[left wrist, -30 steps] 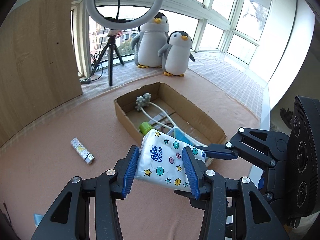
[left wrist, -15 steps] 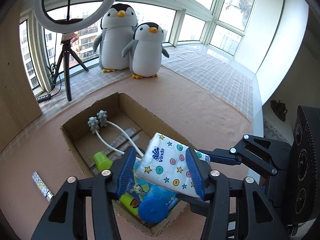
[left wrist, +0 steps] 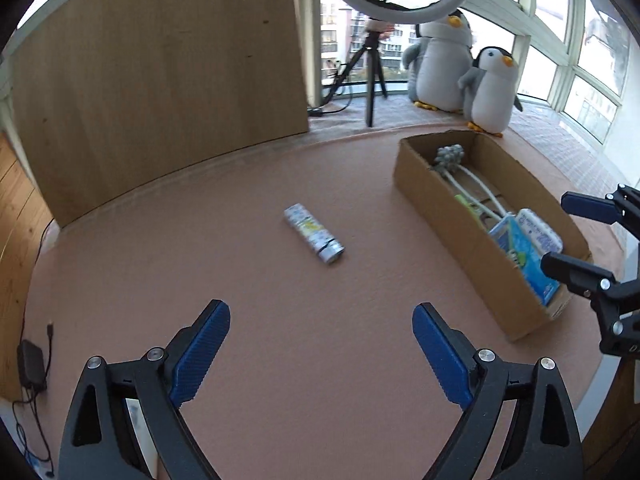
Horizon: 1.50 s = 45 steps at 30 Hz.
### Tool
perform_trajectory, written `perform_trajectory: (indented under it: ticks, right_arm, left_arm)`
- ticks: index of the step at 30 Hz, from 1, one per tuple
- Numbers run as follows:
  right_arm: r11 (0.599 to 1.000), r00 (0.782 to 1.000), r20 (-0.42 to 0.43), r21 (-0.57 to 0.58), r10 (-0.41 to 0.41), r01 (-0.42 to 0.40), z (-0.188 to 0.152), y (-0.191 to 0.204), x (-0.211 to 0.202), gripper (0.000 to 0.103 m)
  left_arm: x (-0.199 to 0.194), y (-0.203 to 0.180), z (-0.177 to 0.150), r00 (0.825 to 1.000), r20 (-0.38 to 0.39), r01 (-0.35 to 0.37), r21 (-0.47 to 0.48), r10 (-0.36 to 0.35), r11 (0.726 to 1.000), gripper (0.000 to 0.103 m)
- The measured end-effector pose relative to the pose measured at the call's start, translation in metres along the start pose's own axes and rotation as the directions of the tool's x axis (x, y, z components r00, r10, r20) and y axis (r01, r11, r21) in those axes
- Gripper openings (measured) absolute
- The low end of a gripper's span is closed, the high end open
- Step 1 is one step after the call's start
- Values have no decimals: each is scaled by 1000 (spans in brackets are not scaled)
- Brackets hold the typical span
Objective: Organize objects
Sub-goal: 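Grasp the white blue-capped lotion bottle with left gripper while right gripper grips its cap end, then carry the lotion bottle with both grippers into the box and release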
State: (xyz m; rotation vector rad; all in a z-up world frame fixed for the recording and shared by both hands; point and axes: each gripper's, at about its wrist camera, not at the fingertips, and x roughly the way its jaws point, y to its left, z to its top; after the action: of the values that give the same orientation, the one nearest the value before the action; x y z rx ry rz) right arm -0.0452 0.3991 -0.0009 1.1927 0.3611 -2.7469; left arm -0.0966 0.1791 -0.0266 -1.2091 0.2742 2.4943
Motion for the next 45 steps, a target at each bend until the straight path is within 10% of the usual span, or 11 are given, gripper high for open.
perform_trajectory:
  ticks: [9, 17, 22, 34, 36, 45]
  right_arm:
    - [969, 968, -58, -25, 245, -246, 43, 109, 46, 73]
    - [867, 851, -184, 189, 492, -461, 52, 204, 108, 73]
    - [830, 803, -237, 283, 547, -481, 67, 237, 137, 74]
    - [860, 803, -309, 211, 510, -465, 97, 282, 170, 73]
    - [860, 804, -305, 214, 510, -464, 97, 283, 170, 54]
    - [841, 799, -267, 223, 539, -493, 93, 280, 165, 47]
  left_arm:
    - [-44, 147, -114, 965, -35, -261, -189, 259, 947, 97]
    - [-36, 161, -163, 981, 0, -190, -162, 193, 968, 90]
    - [-17, 155, -166, 996, -32, -91, -188, 86, 978, 57]
    - [-8, 147, -154, 996, -6, -92, -214, 93, 973, 49]
    - [-7, 144, -154, 995, -6, -101, -208, 102, 973, 49]
    - [-14, 137, -151, 994, -2, -109, -231, 112, 967, 48]
